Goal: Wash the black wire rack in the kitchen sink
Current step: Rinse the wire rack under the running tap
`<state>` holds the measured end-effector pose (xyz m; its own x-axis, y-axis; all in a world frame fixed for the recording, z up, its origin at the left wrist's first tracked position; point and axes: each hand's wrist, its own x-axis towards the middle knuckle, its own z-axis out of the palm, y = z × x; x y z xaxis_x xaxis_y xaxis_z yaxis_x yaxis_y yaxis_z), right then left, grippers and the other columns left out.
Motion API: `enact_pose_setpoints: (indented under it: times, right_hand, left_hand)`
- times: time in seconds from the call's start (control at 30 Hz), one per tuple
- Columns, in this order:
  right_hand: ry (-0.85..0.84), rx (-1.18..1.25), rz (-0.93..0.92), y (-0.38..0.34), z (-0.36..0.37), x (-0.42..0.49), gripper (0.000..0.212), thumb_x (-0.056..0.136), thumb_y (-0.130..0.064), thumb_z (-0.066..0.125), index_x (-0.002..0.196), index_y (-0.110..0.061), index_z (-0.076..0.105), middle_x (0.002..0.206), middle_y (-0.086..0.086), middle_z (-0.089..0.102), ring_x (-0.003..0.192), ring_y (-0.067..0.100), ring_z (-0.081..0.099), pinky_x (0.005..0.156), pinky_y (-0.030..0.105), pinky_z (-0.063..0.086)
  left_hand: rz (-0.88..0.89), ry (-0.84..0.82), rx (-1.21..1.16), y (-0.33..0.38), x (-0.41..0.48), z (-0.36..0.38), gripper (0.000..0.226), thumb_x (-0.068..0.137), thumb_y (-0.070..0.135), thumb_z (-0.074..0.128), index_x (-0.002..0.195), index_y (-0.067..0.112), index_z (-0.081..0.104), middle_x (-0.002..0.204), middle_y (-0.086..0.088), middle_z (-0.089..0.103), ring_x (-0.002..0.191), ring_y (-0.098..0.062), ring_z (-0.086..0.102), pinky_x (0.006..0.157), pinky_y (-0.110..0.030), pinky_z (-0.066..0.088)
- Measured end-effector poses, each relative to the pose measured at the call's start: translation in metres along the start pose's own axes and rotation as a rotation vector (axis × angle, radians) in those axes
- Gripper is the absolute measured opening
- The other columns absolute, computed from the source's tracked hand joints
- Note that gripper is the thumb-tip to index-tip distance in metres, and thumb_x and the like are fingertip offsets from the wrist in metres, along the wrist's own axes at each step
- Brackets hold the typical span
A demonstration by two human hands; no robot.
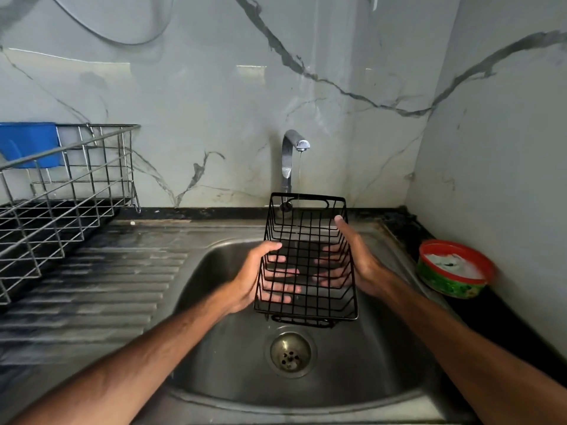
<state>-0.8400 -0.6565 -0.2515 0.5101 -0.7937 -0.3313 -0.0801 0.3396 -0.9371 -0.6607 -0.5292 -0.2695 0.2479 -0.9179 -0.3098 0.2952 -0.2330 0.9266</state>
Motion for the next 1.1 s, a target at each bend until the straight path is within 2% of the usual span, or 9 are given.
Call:
enact_pose_setpoints:
  times: [0.13,0.23,0.3,0.4,0.47,0.57,0.73,0.93,1.1]
  right_hand:
    - [0.378,-0.605,-0.353,-0.003,-0.002,-0.004,0.063,0.089,-0.071,0.051,0.079,-0.01,0.062,0.074,0.004,0.066,0.058,0.014,0.067,0.05,0.028,0.053]
    - [0.622,-1.119,-0.828,-0.005,-0.006,-0.001,0.031,0.094,-0.033,0.063,0.118,-0.015,0.061,0.117,0.007,0.062,0.095,0.018,0.063,0.077,0.034,0.058]
    - [0.425,-1.195,-0.955,-0.007,0.005,-0.005,0.043,0.094,-0.018,0.062,0.135,-0.017,0.051,0.138,0.005,0.051,0.113,0.02,0.059,0.09,0.026,0.052]
    - [0.063,-1.385,-0.832,0.007,0.031,-0.006,0.066,0.102,-0.038,0.05,0.156,-0.011,0.023,0.164,0.009,0.021,0.15,0.027,0.024,0.12,0.034,0.025]
    - [-0.001,-1.486,-0.67,0.023,0.041,0.005,0.082,0.103,-0.054,0.034,0.159,-0.005,-0.002,0.166,0.013,-0.012,0.154,0.028,-0.01,0.126,0.044,0.003]
    - [0.04,-1.539,-0.626,0.042,0.048,0.021,0.083,0.102,-0.06,0.017,0.156,-0.01,-0.02,0.16,0.012,-0.035,0.147,0.028,-0.032,0.123,0.054,-0.007]
    - [-0.219,-1.569,-0.873,0.045,0.048,0.024,0.066,0.105,-0.055,0.012,0.16,-0.026,-0.011,0.164,-0.008,-0.025,0.151,0.013,-0.025,0.124,0.052,-0.008]
    - [0.22,-1.324,-0.672,0.038,0.051,0.047,0.083,0.096,-0.068,0.002,0.157,-0.015,-0.02,0.161,0.005,-0.034,0.148,0.023,-0.033,0.123,0.052,-0.009]
    - [-0.085,-1.52,-0.981,0.042,0.053,0.04,0.076,0.095,-0.066,-0.009,0.156,-0.022,-0.022,0.163,-0.002,-0.029,0.15,0.015,-0.026,0.124,0.054,-0.005]
  left_hand:
    - [0.008,0.089,-0.002,-0.004,0.001,-0.002,0.051,0.093,0.048,0.052,0.124,0.008,0.06,0.116,-0.015,0.075,0.101,-0.047,0.072,0.079,-0.046,0.058]
    - [0.021,0.144,0.04,-0.009,0.001,0.0,0.045,0.092,0.048,0.053,0.119,0.012,0.06,0.117,-0.012,0.074,0.094,-0.043,0.075,0.073,-0.041,0.057]
    - [0.026,0.154,0.038,-0.012,0.001,0.003,0.046,0.091,0.048,0.054,0.12,0.012,0.061,0.118,-0.012,0.073,0.094,-0.042,0.075,0.075,-0.043,0.058]
    - [0.054,0.139,0.037,-0.014,0.0,0.008,0.04,0.092,0.045,0.051,0.108,0.012,0.068,0.109,-0.008,0.076,0.095,-0.042,0.075,0.081,-0.045,0.058]
    - [0.097,0.125,0.043,-0.013,0.0,0.012,0.033,0.089,0.042,0.053,0.095,0.015,0.07,0.096,-0.006,0.076,0.084,-0.037,0.077,0.077,-0.042,0.059]
    - [0.157,0.151,0.014,-0.013,-0.001,0.018,0.036,0.068,0.043,0.057,0.092,0.018,0.067,0.086,-0.006,0.071,0.066,-0.024,0.071,0.063,-0.036,0.06]
    - [0.239,0.244,0.067,-0.014,0.001,0.014,0.041,0.064,0.049,0.055,0.084,0.021,0.077,0.09,-0.003,0.078,0.093,-0.026,0.071,0.087,-0.05,0.058]
    - [0.241,0.202,0.06,-0.01,-0.008,0.028,0.045,0.06,0.041,0.056,0.091,0.011,0.069,0.104,-0.016,0.071,0.086,-0.031,0.07,0.072,-0.049,0.062]
    - [0.33,0.223,0.159,-0.012,-0.009,0.023,0.041,0.053,0.049,0.055,0.072,0.012,0.061,0.072,-0.007,0.069,0.074,-0.025,0.063,0.089,-0.055,0.054]
